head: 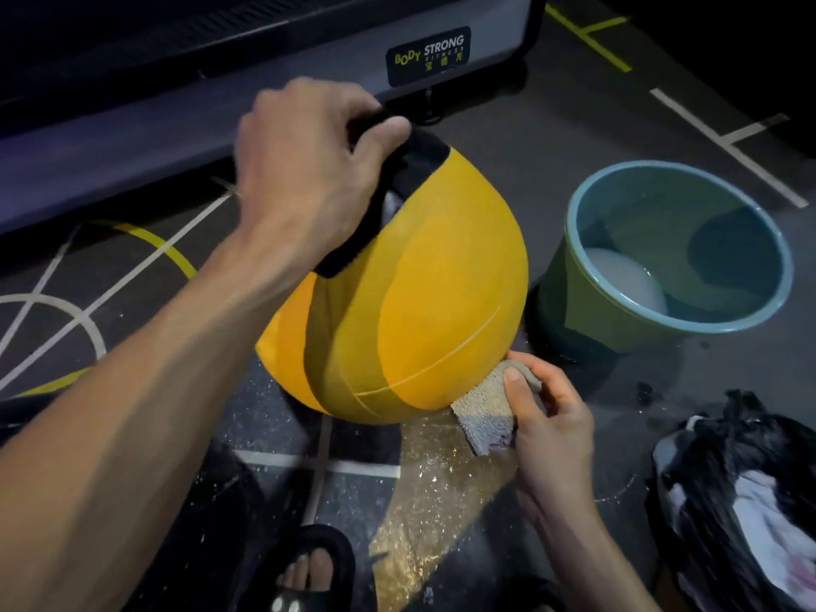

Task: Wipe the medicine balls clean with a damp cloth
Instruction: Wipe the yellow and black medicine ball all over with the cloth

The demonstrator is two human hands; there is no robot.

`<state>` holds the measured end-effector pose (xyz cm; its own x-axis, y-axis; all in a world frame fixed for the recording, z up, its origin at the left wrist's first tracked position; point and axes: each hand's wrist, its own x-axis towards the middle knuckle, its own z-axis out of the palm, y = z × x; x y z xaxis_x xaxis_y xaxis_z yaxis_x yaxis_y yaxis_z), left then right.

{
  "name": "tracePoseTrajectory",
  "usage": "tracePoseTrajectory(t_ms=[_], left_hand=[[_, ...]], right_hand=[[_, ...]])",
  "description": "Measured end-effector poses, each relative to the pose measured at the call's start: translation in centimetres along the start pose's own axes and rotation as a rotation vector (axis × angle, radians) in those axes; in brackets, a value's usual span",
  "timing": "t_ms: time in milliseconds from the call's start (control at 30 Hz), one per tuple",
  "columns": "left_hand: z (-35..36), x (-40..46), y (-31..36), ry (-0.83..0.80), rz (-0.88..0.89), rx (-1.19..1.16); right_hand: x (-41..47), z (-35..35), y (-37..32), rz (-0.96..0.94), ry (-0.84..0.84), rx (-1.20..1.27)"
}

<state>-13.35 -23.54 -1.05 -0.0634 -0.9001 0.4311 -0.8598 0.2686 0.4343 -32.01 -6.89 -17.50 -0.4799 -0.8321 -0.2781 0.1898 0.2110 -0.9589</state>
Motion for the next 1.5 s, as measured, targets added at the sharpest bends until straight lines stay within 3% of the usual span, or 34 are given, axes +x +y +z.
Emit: tracePoseTrajectory(t_ms=[133, 200, 267, 400, 667, 833, 933, 1033, 1133, 1200, 1267, 1433, 1500], left_hand=[[1.9, 1.0, -0.3, -0.349, -0.015, 0.005], [0.5, 0.3, -0.6, -0.486, 0.064, 0.001], [-1.6, -1.1, -1.2, -0.602, 0.165, 0.095], [-1.7, -5.2, -3.2, -0.795, 0.162, 0.439], [2.5, -4.1, -7.0, -0.653, 0.076, 0.257], [4.1, -1.2, -8.7, -0.672, 0.096, 0.176], [4.9, -0.1, -8.4, -0.642, 0.104, 0.154], [5.7, 0.2, -7.9, -0.626, 0.092, 0.144], [6.4, 0.6, -8.4, -0.625, 0.117, 0.138], [6.9, 0.6, -8.6, -0.623, 0.114, 0.118], [7.3, 0.5, -8.2, -0.609, 0.097, 0.103], [7.1, 0.9, -6.1, -0.579, 0.044, 0.103], [7.0, 1.2, -5.3, -0.582, 0.033, 0.103]], right_hand=[[1.2, 0.2, 1.2, 0.101, 0.014, 0.038], [1.6, -0.3, 1.4, 0.116, 0.038, 0.046], [1.9, -1.0, 1.5, 0.118, 0.066, 0.052], [2.3, -1.5, 1.0, 0.107, 0.098, 0.033], [3.5, -2.1, -0.6, -0.016, 0.016, -0.172], [5.0, -1.6, -3.3, -0.191, 0.119, -0.078], [5.6, 1.8, -3.7, -0.292, 0.080, -0.069], [4.9, 5.5, -2.3, -0.626, 0.100, -0.410], [2.4, 7.3, 0.2, -0.958, -0.112, -0.715], [1.8, 6.7, 1.2, -1.040, -0.227, -0.968], [3.3, 5.3, 0.3, -1.083, -0.250, -1.000], [6.4, 5.2, -3.7, -0.966, -0.031, -0.819], [5.3, 6.6, -2.5, -1.044, -0.098, -0.850]])
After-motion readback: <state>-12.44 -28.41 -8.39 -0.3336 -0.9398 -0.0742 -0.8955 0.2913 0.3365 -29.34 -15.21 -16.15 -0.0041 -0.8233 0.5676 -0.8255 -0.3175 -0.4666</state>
